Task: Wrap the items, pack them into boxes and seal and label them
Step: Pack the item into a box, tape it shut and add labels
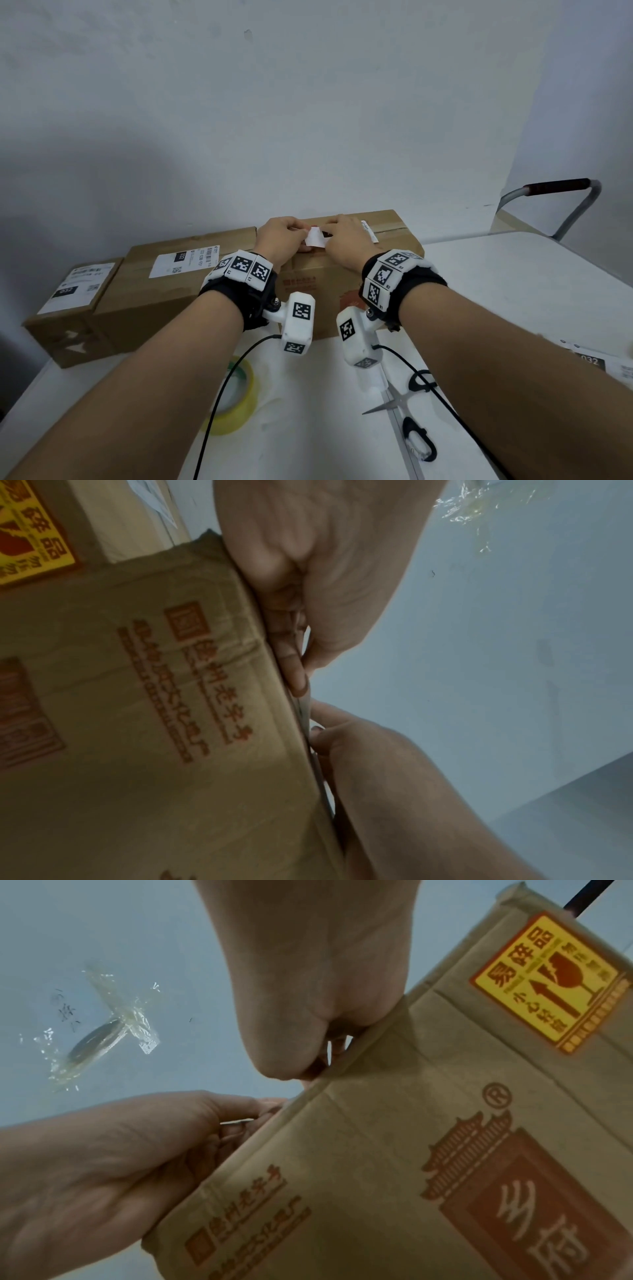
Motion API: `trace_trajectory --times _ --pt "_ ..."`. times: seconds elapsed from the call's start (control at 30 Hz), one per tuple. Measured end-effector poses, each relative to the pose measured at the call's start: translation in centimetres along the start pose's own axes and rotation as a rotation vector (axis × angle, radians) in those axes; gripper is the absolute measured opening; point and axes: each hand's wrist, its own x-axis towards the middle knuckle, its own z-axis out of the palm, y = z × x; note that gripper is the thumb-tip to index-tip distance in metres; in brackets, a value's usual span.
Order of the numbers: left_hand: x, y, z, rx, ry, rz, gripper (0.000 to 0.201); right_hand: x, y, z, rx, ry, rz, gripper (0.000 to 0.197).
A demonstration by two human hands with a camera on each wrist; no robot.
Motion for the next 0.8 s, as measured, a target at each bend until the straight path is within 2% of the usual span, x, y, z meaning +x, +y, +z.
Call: trace_trajectory --times 0.17,0.3,0.53,0.67,0.8 --pt "0.0 0.2 -0.1 -0.152 -0.03 -0.063 0.015 -0.6 -0.3 0.0 -0.022 -0.025 0.016 0.053" --pt "0.1 0.4 -0.3 -0.129 -0.036 -0.068 0.015 -0.7 -0.5 0.1 -0.051 -0.034 0.018 0.057" --pt "-0.2 1.3 -0.7 0.228 -0.075 0.088 0.023 -1.0 -1.1 -0.4 -0.052 -0.066 0.05 0.062" --pt "-0.4 1.3 -2.1 0.281 -0.07 0.087 0.031 -0.5 -1.4 -0.3 -0.059 -0.083 0.065 0.066" --pt "-0.5 0.3 -3.0 0.366 -0.034 0.121 0.027 -0.1 -1.2 0.0 -0.032 -0.083 0.051 0.068"
